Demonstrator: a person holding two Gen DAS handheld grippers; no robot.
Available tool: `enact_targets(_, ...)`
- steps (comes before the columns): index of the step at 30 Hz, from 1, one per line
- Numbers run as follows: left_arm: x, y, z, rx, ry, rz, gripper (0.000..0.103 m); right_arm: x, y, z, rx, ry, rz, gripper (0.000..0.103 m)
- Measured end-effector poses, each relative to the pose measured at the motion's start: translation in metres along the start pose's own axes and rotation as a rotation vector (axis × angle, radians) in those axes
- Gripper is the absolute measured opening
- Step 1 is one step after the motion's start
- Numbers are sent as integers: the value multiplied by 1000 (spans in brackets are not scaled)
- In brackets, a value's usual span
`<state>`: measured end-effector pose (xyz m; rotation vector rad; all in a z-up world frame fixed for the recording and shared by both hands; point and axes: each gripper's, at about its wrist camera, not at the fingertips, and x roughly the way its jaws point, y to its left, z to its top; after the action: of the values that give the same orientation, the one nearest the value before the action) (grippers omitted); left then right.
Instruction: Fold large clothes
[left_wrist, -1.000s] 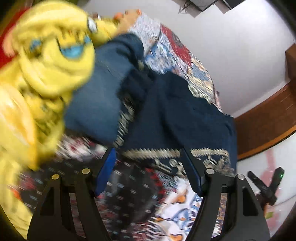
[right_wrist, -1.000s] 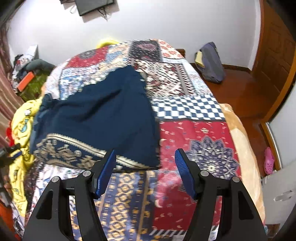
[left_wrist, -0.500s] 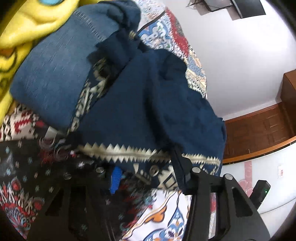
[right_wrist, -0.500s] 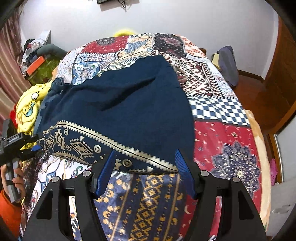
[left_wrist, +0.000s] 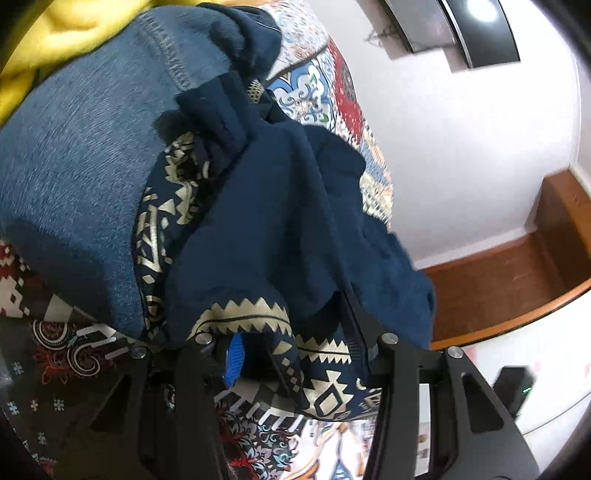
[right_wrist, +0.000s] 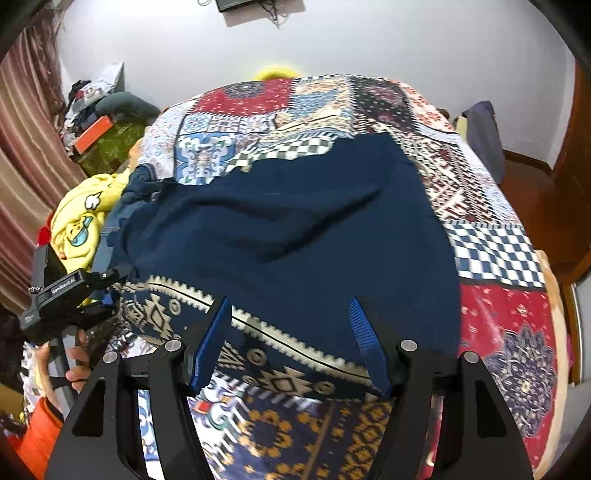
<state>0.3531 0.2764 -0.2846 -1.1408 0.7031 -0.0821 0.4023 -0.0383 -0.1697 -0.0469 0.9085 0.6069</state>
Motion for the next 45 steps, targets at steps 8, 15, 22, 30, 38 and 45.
enact_targets(8,-24,11,3,-27,-18,-23,47,13,12,-1,-31,17,6,62)
enact_targets(15,1,9,13,-33,-8,4,64,21,12,-5,-18,31,15,62)
enact_targets(22,19,-28,21,65,-50,168,51,20,14,-4,-11,34,17,62)
enact_targets(30,-6,-69,10,298,-172,324,11,12,25,5,-4,14,37,62)
enact_targets(38,-52,-144,-8,608,-338,382,11,31,62,25,-21,5,98,64)
enact_targets(45,-27,-177,-29,787,-309,419,11,79,69,9,-10,109,132,68)
